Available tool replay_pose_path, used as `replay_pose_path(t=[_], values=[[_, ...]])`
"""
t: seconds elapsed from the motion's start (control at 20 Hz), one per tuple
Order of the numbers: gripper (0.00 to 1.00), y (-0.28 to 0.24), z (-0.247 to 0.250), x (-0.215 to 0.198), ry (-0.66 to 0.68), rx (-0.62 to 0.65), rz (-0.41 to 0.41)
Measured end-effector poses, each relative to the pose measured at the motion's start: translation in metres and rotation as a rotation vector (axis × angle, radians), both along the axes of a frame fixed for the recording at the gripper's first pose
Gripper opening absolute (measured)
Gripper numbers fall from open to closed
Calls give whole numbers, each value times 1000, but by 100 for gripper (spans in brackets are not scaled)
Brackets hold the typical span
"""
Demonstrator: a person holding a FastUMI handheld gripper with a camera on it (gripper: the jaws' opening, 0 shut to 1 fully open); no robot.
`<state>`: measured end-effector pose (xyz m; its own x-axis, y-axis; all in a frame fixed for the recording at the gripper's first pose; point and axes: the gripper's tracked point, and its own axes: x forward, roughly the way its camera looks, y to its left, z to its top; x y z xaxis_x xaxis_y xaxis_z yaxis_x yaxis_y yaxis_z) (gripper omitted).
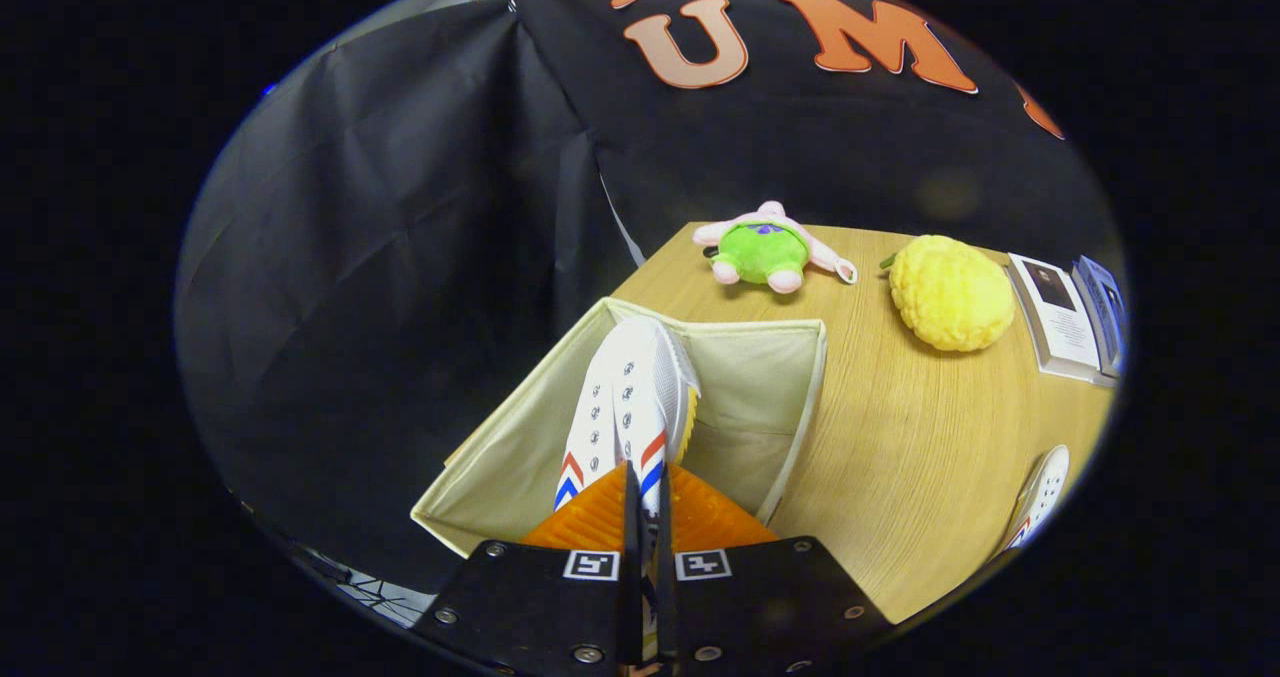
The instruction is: Open the storage box then place both shoes into the box .Put the left shoe in first, then the right shoe, with the right side of both shoes facing outward in a uniform manner.
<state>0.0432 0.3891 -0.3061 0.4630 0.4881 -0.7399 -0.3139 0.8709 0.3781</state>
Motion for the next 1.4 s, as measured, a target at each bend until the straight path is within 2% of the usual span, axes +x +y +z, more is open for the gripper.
replay_pose_path(t=[0.1, 0.15, 0.25, 0.4, 0.6, 0.7, 0.9, 1.05, 1.25, 1.4], values=[[7, 2, -4, 2, 1, -19, 1], [10, 6, -1, 3, -8, 9, 6], [19, -2, 12, 11, -45, 28, -34], [28, -23, 28, 12, -87, 41, -77], [42, -70, 43, 4, -118, 81, -143], [52, -104, 50, 3, -143, 83, -195], [70, -182, 42, -9, -147, 5, -287], [82, -244, 18, -24, -112, -98, -347], [91, -311, -25, -53, -25, -202, -422], [92, -345, -48, -71, 43, -228, -467]])
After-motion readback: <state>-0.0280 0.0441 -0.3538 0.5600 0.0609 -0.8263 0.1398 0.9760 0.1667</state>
